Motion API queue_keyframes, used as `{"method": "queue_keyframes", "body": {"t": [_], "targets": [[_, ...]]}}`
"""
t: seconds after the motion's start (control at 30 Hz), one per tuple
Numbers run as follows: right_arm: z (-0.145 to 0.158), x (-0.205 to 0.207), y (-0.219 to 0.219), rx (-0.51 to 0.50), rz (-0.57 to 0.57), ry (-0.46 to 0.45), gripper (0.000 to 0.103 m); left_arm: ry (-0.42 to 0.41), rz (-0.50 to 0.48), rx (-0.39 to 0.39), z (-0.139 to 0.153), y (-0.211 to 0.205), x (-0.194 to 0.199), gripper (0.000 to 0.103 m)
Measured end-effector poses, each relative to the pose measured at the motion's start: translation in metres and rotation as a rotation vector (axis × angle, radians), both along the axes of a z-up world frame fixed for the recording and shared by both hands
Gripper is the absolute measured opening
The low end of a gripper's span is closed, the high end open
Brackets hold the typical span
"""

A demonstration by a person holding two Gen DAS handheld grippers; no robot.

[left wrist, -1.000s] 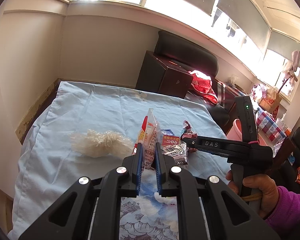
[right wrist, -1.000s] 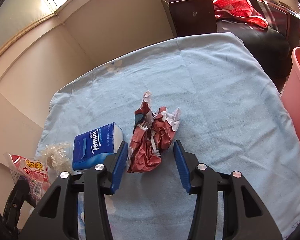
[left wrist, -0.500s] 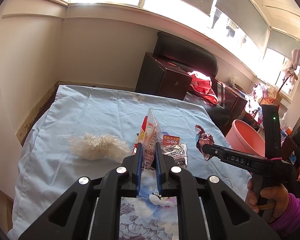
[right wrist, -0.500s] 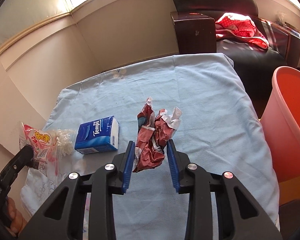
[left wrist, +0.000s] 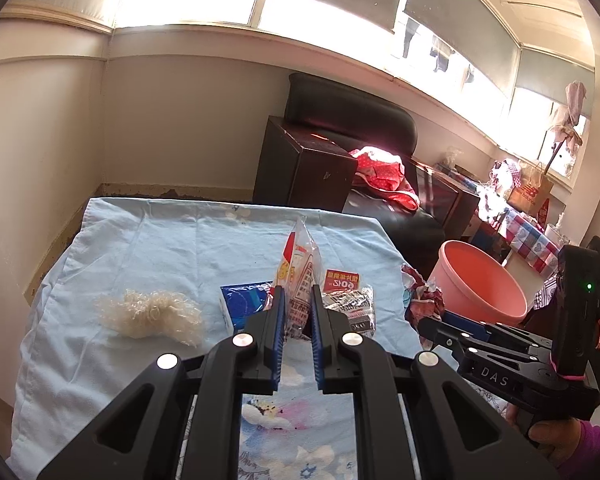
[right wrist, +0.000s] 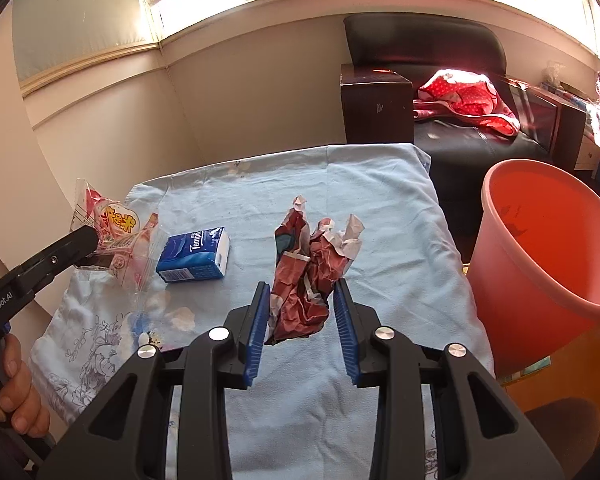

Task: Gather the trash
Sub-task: 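Carry the clear wrapper and red foil over the pink bucket with both tools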

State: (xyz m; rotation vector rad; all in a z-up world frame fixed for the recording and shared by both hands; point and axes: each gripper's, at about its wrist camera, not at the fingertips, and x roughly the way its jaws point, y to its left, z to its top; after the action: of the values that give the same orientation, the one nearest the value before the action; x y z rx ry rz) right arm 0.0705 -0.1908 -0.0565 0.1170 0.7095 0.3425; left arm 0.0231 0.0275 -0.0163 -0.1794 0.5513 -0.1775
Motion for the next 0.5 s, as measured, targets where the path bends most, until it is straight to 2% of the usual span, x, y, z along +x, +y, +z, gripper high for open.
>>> {"method": "queue_keyframes", "body": {"t": [0.5], "targets": [[0.011,-0.023,-0.046,0.036,-0.096,-0.076,0.034,-0.075,-0.096,0.059,0.021,-0.07,0.008,0.011]]}}
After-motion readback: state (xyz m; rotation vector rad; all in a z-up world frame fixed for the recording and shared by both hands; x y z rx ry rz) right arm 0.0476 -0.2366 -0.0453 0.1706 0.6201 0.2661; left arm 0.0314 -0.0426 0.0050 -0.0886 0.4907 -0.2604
